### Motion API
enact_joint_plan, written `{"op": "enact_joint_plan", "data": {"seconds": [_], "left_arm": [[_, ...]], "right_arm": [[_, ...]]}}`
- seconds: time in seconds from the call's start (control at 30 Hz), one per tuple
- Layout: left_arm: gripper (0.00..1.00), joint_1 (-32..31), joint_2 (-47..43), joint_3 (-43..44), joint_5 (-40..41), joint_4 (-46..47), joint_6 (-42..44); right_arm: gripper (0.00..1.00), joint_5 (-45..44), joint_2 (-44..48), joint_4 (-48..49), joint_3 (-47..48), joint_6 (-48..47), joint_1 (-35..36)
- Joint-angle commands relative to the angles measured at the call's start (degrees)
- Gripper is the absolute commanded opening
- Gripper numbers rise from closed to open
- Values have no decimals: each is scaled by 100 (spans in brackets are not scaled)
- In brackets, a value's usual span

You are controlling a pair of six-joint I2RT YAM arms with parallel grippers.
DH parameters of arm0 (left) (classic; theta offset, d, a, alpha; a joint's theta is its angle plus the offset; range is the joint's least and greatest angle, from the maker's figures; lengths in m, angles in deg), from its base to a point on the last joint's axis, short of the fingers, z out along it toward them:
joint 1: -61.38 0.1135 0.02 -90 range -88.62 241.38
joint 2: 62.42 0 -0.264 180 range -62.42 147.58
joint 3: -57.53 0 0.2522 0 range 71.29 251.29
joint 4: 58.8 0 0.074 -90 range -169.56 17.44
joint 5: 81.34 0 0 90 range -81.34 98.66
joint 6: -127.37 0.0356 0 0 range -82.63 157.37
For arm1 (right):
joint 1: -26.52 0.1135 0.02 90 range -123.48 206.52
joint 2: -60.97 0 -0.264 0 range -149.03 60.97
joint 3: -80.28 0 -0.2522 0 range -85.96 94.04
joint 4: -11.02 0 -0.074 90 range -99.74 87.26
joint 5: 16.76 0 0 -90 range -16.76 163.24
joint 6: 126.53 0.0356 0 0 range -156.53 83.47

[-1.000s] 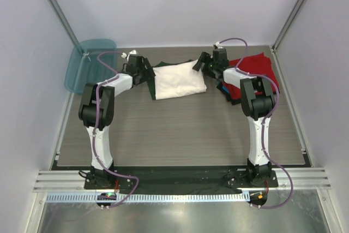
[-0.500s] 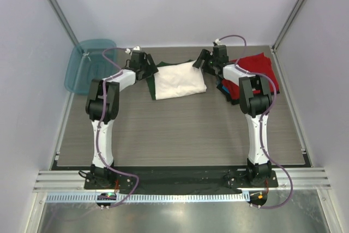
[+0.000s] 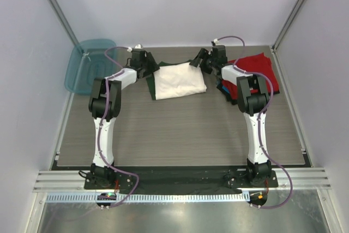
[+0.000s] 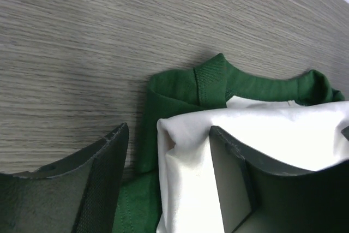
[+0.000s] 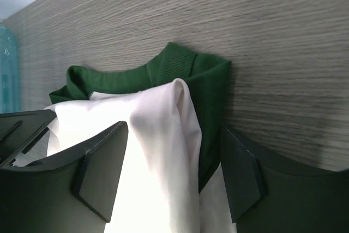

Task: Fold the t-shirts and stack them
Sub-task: Neatly place the folded tshirt to the corner

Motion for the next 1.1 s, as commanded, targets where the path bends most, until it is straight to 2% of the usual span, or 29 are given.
{"op": "enact_joint_plan", "data": {"seconds": [0.0, 0.13, 0.23, 0.27, 0.33, 0.47, 0.57, 0.73, 0.93, 1.07], "left_arm": [[58, 20, 255, -56, -152, -152, -94], [40, -6, 430, 181, -345, -188, -199], [26, -32, 475, 225, -381, -179, -296], [16, -24, 484, 234, -398, -187, -331], [3, -24, 466, 295, -424, -179, -366], [0, -41, 160, 217, -503, -117, -402], [0, -68, -410, -195, -539, 146, -454], [0, -226, -1465, -1187, -618, 647, -586], [0, -814, -2976, -2164, -407, 893, -569], [0, -1550, -3681, -2315, -126, 929, -577]], "right_arm": [[71, 120, -284, -284, 93, 68, 106], [65, 147, -372, -284, 129, 94, 185], [49, 112, -398, -284, 146, 112, 247], [39, 120, -425, -293, 190, 138, 256], [30, 164, -442, -293, 260, 164, 247], [1, 155, -163, -363, 340, 129, 256], [1, 103, 224, -355, 113, -2, 256], [1, 50, 1533, -328, -555, -239, 265], [1, -46, 3132, -179, -1935, -249, 160], [1, -3, 4414, -301, -2821, -117, -217]]}}
